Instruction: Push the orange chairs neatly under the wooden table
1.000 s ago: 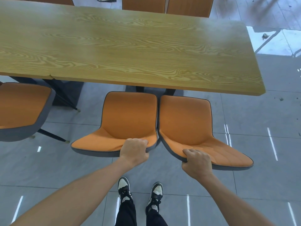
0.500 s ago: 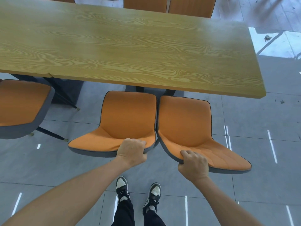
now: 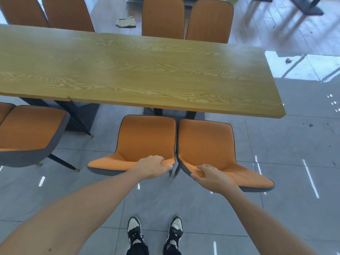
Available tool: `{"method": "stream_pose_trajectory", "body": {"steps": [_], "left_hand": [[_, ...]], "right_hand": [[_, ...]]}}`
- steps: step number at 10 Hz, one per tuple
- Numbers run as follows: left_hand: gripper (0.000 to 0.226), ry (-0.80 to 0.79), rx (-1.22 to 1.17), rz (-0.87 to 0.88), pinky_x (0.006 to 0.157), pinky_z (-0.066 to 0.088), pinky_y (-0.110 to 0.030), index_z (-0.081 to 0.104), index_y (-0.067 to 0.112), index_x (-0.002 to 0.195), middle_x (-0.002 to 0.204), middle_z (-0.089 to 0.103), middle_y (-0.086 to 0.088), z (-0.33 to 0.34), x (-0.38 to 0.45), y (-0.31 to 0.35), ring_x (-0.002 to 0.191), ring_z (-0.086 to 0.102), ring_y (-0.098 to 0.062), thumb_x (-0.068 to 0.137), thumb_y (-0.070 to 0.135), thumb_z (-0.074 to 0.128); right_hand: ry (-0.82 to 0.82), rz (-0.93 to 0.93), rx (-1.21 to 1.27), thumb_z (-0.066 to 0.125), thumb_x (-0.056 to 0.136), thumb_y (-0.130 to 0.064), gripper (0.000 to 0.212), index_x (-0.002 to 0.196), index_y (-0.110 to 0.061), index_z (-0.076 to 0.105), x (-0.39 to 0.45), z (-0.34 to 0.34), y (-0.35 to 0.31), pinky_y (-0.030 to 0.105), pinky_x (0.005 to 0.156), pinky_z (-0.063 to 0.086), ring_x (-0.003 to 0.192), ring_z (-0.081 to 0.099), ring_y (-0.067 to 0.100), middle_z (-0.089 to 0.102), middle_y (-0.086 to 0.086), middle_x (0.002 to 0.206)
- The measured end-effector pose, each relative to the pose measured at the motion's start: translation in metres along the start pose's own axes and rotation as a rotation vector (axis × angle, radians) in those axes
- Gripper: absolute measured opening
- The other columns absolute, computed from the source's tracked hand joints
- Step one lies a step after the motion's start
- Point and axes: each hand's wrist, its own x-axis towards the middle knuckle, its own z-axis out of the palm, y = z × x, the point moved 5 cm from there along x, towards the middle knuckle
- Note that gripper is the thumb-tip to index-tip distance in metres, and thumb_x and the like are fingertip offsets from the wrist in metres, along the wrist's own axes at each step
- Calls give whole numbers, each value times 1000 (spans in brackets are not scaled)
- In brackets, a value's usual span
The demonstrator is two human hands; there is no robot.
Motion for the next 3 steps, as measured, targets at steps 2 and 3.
{"method": "stream_pose_trajectory", "body": {"steps": [2, 3], "left_hand": [[87, -7, 60, -10, 102, 44, -44, 38, 20, 152, 155, 45, -4, -66, -18, -11, 135, 49, -27, 84, 74, 49], [91, 51, 101, 1, 108, 42, -46, 34, 20, 155, 158, 41, -3, -117, -31, -6, 139, 44, -27, 83, 75, 48]], "right_hand": [[-89, 6, -113, 41, 85, -71, 77, 149, -29, 36, -2, -62, -43, 57, 111, 30, 136, 40, 31, 38, 4, 155], [-60, -14, -120, 47, 85, -67, 80, 152, -26, 30, -4, -110, -66, 54, 115, 28, 144, 32, 27, 32, 3, 160]]}}
